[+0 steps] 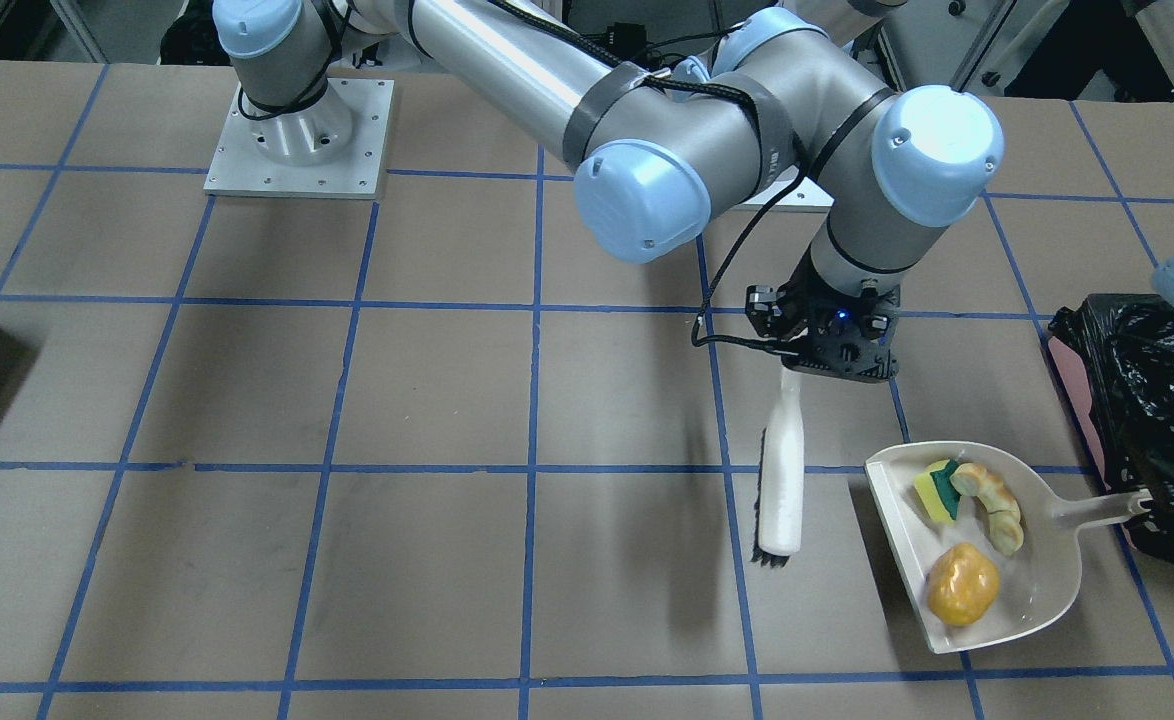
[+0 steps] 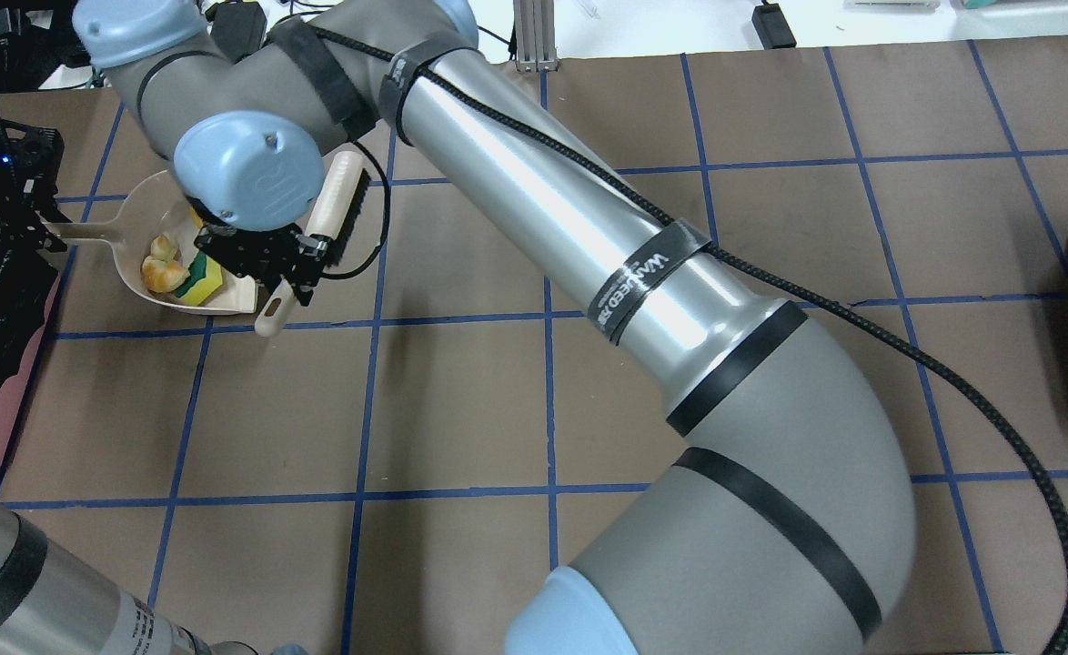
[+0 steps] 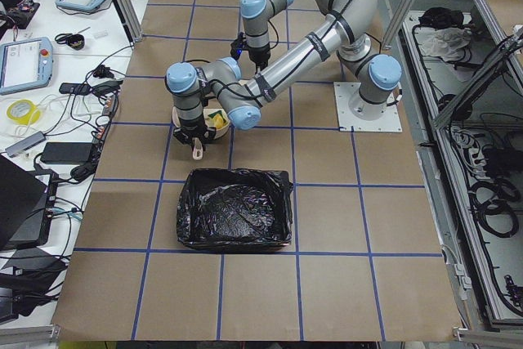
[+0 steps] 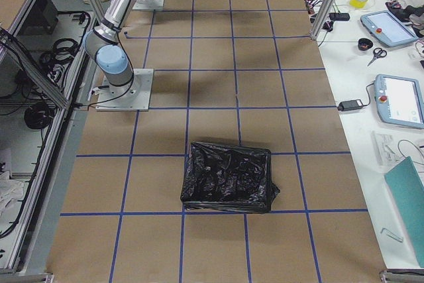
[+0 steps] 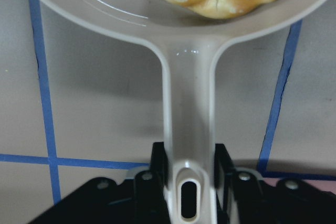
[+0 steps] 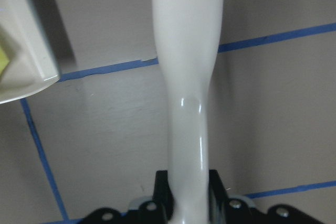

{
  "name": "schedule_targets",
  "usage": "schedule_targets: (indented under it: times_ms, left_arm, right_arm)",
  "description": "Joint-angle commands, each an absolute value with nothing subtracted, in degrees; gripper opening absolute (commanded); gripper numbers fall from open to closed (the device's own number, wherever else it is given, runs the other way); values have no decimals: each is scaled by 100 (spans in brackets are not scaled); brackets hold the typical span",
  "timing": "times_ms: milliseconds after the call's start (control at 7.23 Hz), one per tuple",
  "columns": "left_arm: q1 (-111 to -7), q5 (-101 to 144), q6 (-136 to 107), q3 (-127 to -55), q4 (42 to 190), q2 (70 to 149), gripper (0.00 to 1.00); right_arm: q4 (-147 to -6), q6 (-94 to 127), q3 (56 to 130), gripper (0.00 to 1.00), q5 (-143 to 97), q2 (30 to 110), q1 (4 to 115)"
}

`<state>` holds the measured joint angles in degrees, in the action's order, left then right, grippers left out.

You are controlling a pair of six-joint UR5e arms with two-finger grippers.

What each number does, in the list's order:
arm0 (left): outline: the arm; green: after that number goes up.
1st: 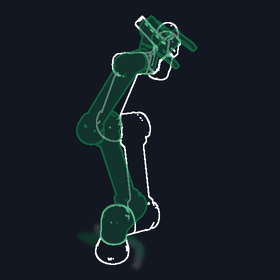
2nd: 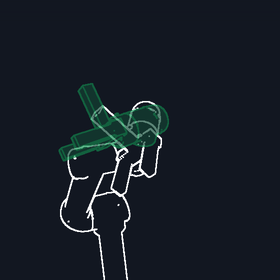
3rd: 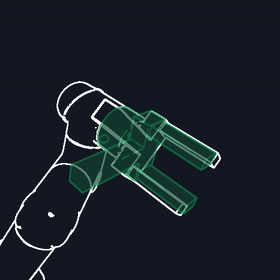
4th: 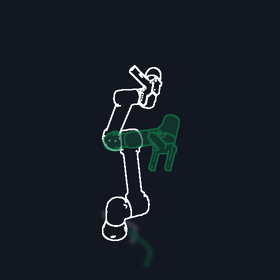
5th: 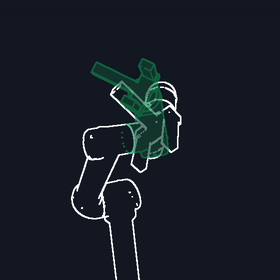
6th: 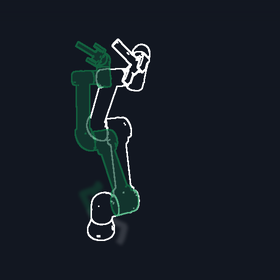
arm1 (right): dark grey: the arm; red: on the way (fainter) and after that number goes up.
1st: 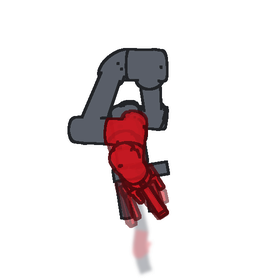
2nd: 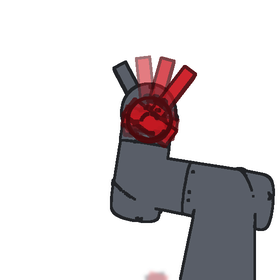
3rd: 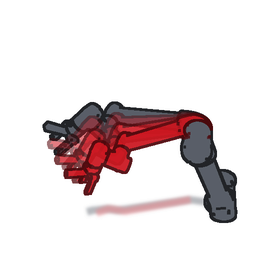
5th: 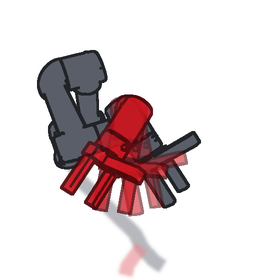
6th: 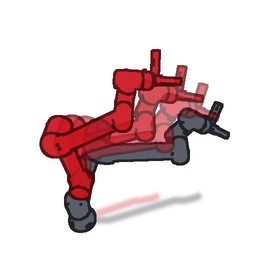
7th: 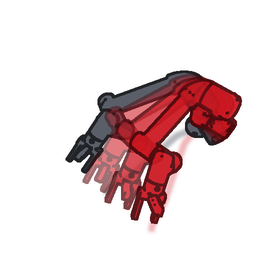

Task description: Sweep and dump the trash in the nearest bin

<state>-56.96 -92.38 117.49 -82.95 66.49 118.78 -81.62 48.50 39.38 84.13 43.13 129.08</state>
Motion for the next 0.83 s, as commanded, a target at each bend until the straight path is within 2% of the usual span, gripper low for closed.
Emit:
schedule_targets:
  times_ms: [0,276,553,691]
  left_arm:
    - [-5014,-8792,11890,-8227,7537,11437,0]
    - [-4328,-8701,12486,-8017,8162,11312,0]
    - [-3659,-8919,13354,-7063,8814,11547,0]
    - [-3534,-9260,13455,-6727,8815,11645,0]
  right_arm:
    - [-8330,4325,4986,0,8596,5163,12404]
    - [-9039,3711,6522,0,8578,6112,12025]
    - [-10592,3517,8332,0,8613,6957,11884]
    - [-10765,3289,8906,0,8578,7405,11761]
